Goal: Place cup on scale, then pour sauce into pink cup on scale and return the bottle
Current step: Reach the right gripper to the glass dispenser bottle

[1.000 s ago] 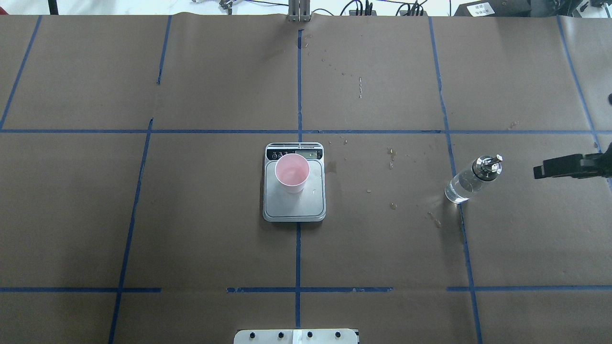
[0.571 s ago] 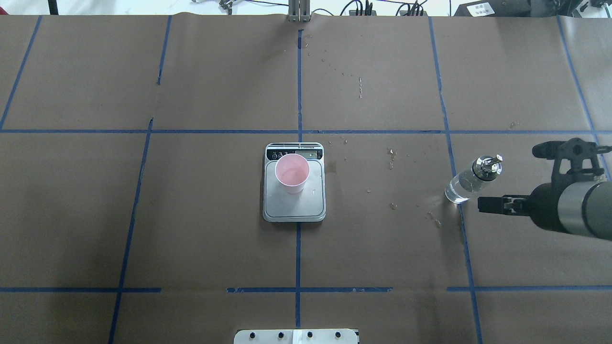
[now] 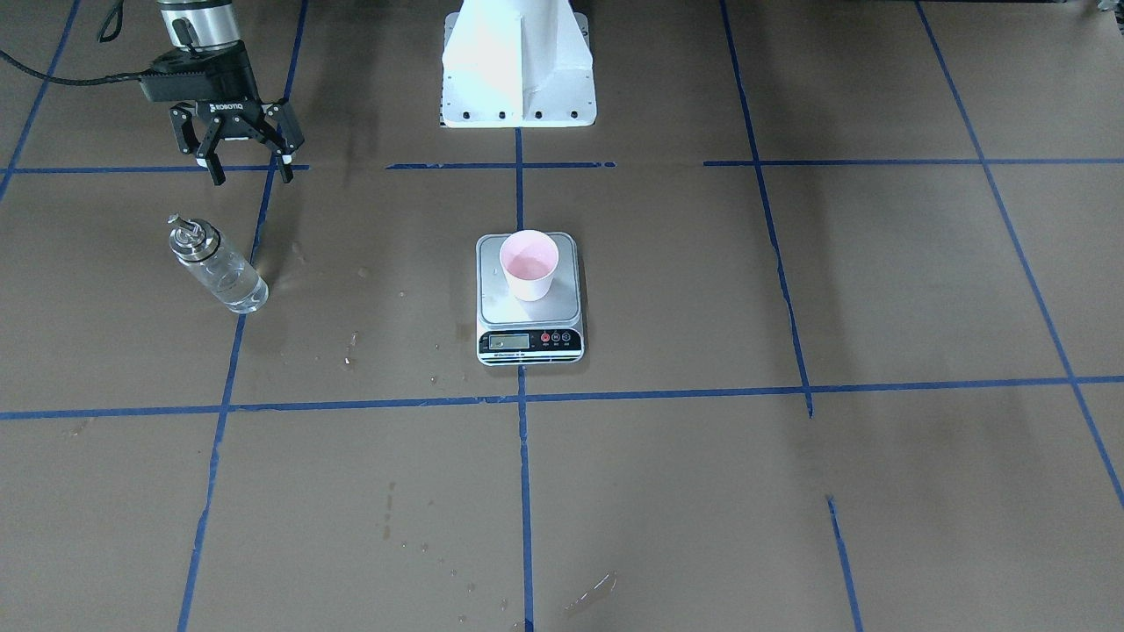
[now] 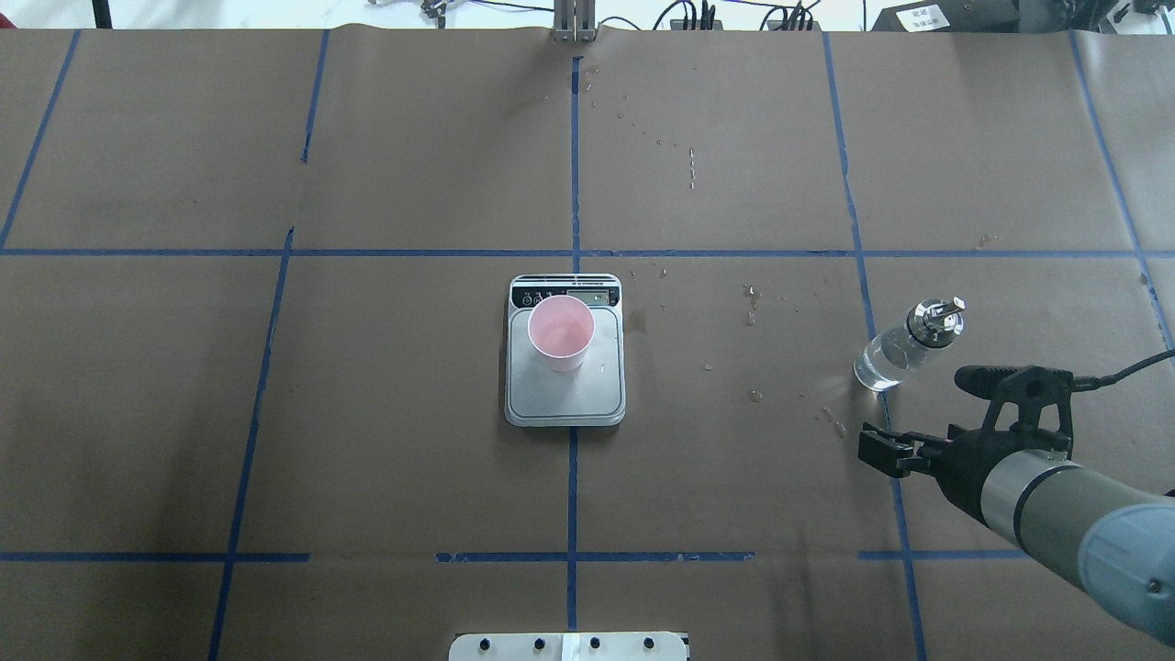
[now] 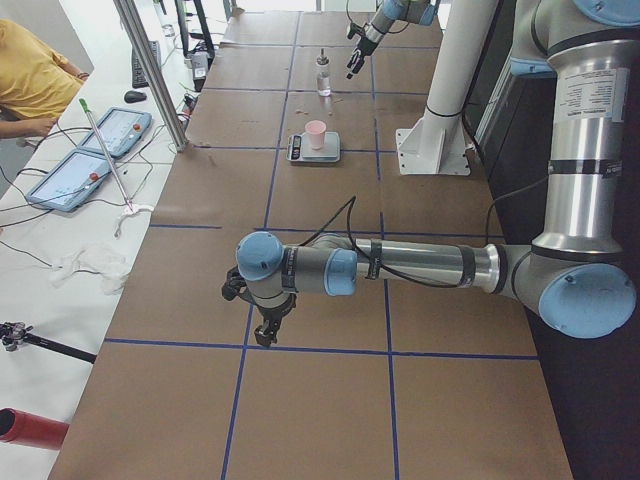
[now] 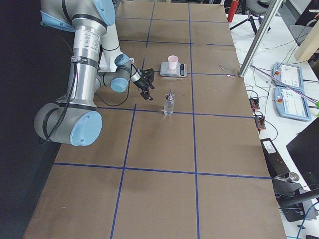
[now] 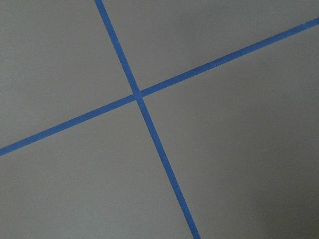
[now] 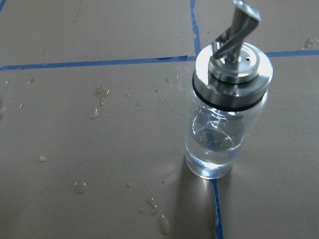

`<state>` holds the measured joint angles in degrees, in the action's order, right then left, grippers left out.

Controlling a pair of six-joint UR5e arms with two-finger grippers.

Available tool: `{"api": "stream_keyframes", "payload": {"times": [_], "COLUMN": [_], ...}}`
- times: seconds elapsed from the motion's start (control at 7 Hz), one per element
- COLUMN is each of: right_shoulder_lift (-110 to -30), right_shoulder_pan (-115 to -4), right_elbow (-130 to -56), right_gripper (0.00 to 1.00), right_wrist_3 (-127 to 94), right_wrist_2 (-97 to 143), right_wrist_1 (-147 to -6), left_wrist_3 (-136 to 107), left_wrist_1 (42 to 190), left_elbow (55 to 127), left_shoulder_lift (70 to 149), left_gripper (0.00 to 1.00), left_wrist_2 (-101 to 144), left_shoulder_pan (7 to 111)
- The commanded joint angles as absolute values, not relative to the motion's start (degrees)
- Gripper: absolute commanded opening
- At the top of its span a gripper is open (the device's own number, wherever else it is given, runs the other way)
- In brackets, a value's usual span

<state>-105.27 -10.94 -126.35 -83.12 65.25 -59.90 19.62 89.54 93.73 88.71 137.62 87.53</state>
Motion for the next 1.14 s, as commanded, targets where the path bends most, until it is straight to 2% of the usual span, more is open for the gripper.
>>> {"api": "stream_keyframes", "payload": {"times": [0.0, 0.29, 1.0], "right_shoulder_lift": [-105.64, -105.12, -104.68], "right_shoulder_pan": [-10.46, -10.46, -14.32], "right_elbow": [-117.19, -113.91, -113.55], "right_gripper": [1.0, 1.0, 1.0], "right_wrist_3": [-79.4, -77.88, -73.57], "right_wrist_2": [59.35, 57.75, 54.41], "right_wrist_1": [-48.28, -45.54, -45.44], "left_wrist_3": [19.77, 19.78, 19.69], "left_wrist_1": [89.56, 89.56, 89.56], "left_elbow": [93.78, 93.69, 94.22], "left_shoulder_lift": [88.59, 88.59, 88.59], "left_gripper": [1.0, 1.0, 1.0], "left_wrist_2": [137.81, 137.81, 137.73], "left_shoulder_pan": [87.45, 87.54, 87.45]}}
